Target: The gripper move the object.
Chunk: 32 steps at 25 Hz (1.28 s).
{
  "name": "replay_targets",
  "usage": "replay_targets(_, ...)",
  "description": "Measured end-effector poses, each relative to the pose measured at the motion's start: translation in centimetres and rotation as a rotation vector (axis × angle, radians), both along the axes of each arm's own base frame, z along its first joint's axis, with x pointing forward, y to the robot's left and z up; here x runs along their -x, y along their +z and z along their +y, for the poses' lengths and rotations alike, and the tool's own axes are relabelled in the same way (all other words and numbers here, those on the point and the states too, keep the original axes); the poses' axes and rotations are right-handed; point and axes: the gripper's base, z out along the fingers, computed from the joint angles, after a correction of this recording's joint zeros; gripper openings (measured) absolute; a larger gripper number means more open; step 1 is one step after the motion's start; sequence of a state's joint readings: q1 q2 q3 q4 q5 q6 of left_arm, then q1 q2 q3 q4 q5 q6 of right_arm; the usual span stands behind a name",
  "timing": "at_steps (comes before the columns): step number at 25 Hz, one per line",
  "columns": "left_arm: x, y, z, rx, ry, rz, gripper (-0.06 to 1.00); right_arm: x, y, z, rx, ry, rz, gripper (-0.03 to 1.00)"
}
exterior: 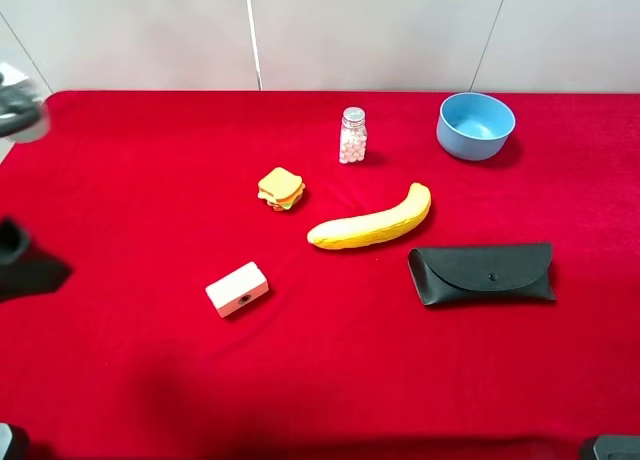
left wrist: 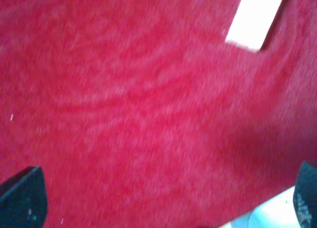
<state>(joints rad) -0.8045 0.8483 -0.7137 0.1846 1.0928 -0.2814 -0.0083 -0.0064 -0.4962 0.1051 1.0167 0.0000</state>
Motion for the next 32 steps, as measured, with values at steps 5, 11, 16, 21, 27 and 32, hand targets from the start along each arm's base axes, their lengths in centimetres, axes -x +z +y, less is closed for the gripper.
replay_targets(5, 1.6, -1.2, 1.4, 0.001, 0.007, 0.031, 0.99, 0.0, 0.0, 0.0, 0.0, 0.0, 0.0, 0.69)
replay_targets(11, 2.9, -3.8, 2.7, -0.04, 0.01, 0.08, 0.99, 0.0, 0.0, 0.0, 0.0, 0.0, 0.0, 0.69)
replay_targets(16, 3.1, -4.0, 2.9, -0.037, 0.009, 0.074, 0.99, 0.0, 0.0, 0.0, 0.0, 0.0, 0.0, 0.69)
replay_targets(21, 2.9, -4.5, 2.9, -0.037, -0.004, 0.043, 0.99, 0.0, 0.0, 0.0, 0.0, 0.0, 0.0, 0.69)
replay_targets(27, 2.8, -4.5, 2.8, -0.033, -0.009, 0.037, 0.99, 0.0, 0.0, 0.0, 0.0, 0.0, 0.0, 0.69)
replay_targets(32, 2.7, -4.5, 3.0, -0.032, 0.008, 0.036, 0.99, 0.0, 0.0, 0.0, 0.0, 0.0, 0.0, 0.69)
